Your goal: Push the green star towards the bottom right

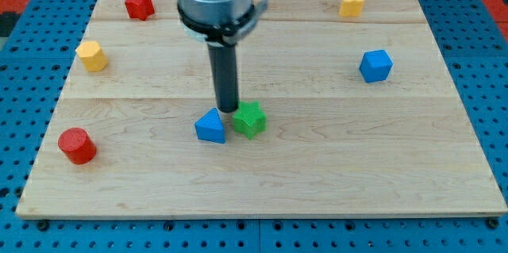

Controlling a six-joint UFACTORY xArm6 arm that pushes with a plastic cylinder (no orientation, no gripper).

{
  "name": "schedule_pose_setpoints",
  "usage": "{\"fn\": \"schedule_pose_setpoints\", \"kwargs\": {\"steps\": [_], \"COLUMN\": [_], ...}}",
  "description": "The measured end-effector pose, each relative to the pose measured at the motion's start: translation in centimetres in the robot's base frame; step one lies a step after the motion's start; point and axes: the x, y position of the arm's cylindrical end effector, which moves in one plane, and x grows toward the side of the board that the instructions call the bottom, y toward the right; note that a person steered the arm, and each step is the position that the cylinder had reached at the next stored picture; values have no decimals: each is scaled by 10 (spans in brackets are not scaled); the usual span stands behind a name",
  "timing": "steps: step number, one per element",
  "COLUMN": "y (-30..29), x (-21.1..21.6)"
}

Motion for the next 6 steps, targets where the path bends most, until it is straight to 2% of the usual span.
{"fn": "schedule_pose_setpoints", "kwargs": {"steps": [1, 2, 3, 4, 5, 6], "y": [65, 82, 71, 33, 11, 113], "x": [24, 25, 9, 38, 48, 76]}}
